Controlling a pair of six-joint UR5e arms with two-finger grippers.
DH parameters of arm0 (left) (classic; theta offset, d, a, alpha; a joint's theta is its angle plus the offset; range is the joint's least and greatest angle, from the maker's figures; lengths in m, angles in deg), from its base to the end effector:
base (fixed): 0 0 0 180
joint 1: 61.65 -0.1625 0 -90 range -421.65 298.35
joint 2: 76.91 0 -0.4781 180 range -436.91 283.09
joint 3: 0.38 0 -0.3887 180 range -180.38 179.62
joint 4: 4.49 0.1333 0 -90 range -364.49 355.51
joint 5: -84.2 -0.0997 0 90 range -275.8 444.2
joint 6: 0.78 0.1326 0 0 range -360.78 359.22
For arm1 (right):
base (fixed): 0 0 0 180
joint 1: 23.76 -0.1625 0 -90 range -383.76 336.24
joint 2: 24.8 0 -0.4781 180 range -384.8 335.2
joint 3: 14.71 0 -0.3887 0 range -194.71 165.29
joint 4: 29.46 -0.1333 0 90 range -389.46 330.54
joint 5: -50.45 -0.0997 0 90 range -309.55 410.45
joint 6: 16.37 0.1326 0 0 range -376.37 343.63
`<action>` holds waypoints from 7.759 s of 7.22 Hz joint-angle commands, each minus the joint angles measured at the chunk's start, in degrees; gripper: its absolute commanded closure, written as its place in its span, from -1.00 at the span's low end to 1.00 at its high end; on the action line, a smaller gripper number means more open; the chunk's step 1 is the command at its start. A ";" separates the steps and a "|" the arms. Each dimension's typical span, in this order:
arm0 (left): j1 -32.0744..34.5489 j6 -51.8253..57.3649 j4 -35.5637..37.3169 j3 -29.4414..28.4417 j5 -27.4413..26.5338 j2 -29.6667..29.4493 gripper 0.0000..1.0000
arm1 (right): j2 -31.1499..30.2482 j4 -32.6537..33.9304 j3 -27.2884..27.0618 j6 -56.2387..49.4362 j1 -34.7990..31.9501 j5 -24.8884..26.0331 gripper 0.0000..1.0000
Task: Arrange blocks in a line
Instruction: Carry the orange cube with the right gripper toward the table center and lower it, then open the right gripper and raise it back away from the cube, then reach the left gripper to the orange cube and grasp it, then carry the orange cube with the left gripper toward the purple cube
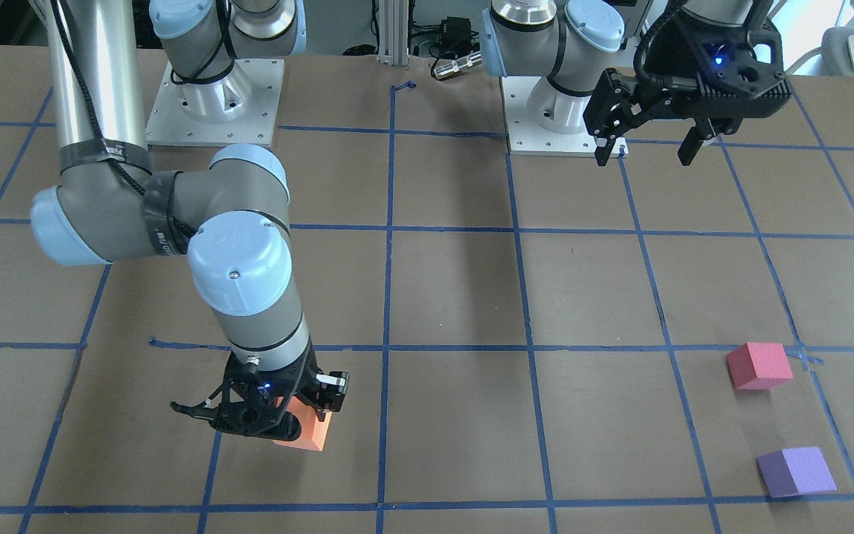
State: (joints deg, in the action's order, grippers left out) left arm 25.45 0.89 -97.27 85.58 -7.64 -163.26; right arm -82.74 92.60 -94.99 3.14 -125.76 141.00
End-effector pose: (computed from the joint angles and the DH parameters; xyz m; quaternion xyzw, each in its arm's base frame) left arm -0.1053 -0.4714 0.5681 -0.0114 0.9989 -0.0422 0.0177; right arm 0.2817 -0.6905 0.3061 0.0657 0.9942 -0.0828 0.0184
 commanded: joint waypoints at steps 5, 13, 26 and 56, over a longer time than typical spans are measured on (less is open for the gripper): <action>0.00 0.00 -0.12 0.09 -0.01 0.21 -1.00 | 9.68 0.63 8.02 -0.32 -7.77 0.86 1.00; 0.00 0.00 -0.29 0.09 0.07 0.21 -1.00 | 14.78 0.63 13.13 -0.53 -8.04 0.07 0.79; 0.00 0.00 -0.64 1.84 0.43 0.38 -1.00 | -11.46 -33.92 11.20 -19.41 7.40 -0.11 -1.00; 8.39 -6.11 30.68 -13.62 1.39 -41.74 1.00 | -28.28 -35.84 -0.58 -24.88 10.59 -0.81 -1.00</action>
State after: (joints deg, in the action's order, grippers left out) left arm 38.48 -9.22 -61.80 72.05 -5.81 -207.95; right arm -110.85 57.19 -95.57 -21.87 -115.16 140.17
